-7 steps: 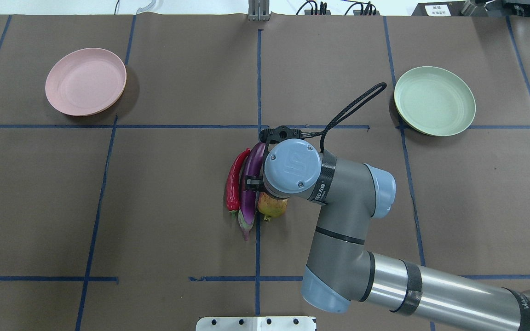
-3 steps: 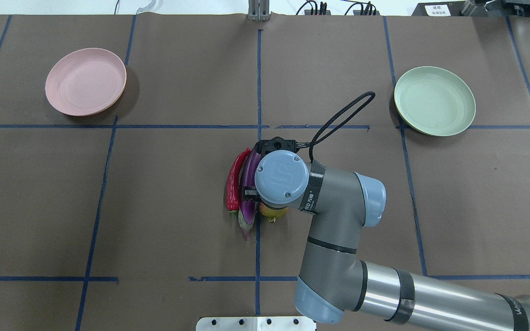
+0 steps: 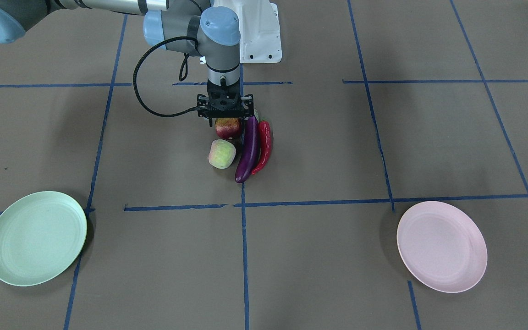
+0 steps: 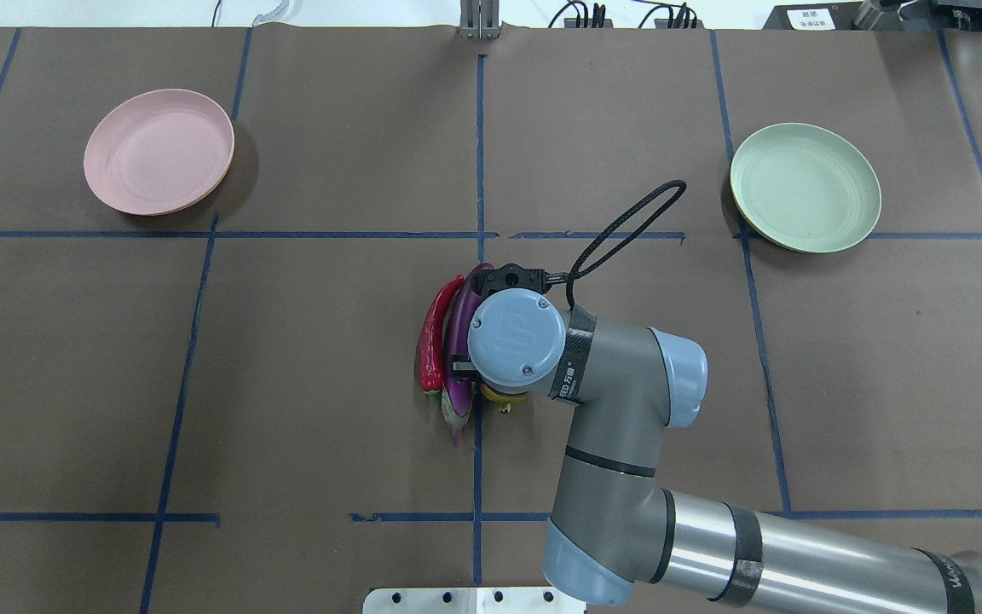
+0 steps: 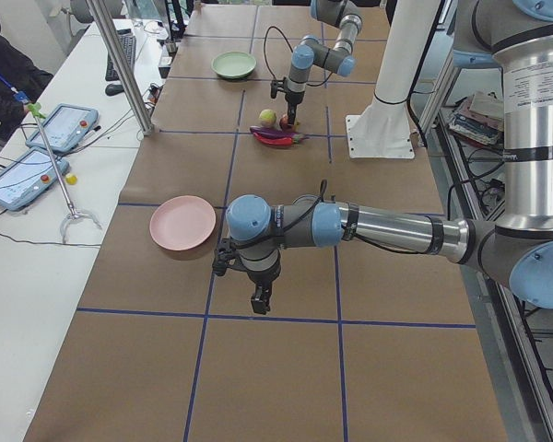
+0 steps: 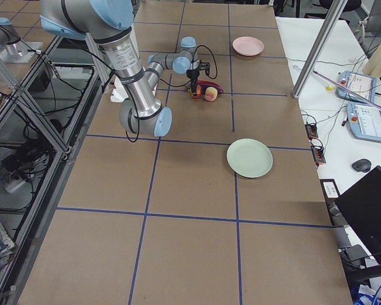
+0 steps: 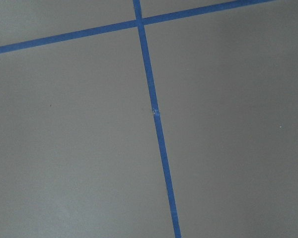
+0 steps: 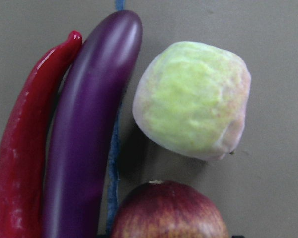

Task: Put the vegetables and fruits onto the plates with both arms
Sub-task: 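Lower the right gripper and grasp the red apple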

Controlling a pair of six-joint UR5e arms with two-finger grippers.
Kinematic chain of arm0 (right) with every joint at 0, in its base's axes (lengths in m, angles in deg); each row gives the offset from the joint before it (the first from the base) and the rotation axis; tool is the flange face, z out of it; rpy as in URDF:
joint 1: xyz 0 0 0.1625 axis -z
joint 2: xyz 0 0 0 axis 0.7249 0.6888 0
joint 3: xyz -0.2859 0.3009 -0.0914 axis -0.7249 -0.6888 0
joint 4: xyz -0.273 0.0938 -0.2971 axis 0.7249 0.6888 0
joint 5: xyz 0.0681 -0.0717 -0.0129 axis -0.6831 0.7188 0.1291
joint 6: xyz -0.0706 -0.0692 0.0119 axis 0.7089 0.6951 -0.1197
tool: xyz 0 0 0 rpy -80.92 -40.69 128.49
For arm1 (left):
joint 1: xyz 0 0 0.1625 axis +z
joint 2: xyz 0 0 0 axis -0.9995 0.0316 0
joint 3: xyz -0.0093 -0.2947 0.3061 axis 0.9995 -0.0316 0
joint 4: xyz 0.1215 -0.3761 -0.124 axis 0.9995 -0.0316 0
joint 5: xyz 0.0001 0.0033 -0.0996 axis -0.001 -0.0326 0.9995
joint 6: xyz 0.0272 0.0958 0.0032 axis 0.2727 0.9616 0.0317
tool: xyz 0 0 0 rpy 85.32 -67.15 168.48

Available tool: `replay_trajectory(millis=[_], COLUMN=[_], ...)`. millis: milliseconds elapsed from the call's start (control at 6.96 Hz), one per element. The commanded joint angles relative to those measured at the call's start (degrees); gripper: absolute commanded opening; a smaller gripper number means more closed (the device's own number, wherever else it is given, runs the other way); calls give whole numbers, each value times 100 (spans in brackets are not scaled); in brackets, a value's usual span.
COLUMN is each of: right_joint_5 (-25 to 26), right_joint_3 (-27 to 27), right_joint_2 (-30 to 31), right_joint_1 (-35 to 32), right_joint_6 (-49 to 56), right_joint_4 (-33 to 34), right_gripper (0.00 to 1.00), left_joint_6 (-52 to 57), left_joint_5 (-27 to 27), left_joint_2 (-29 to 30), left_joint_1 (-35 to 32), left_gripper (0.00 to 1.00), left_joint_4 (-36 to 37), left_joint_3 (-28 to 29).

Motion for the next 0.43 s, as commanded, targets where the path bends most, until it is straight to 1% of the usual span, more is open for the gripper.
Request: replay_trajectory(millis=[0,144,287], right_joint_5=[-36,-149,-385], right_joint_3=[278,664,1016], right_joint_2=[-1,8,8], right_joint_1=[-29,-221,-519], right_joint_6=[-3,32,102], right_joint_4=[50,347,750], right_gripper=[2,2,2], left_joint_6=[0,0,0], left_joint_5=[0,0,0], left_joint_2=[0,0,0], left_joint_1=[0,0,0], left_gripper=[100,100,100], left_joint_4=[-2,-2,-2], left_joint_3=[3,3,3])
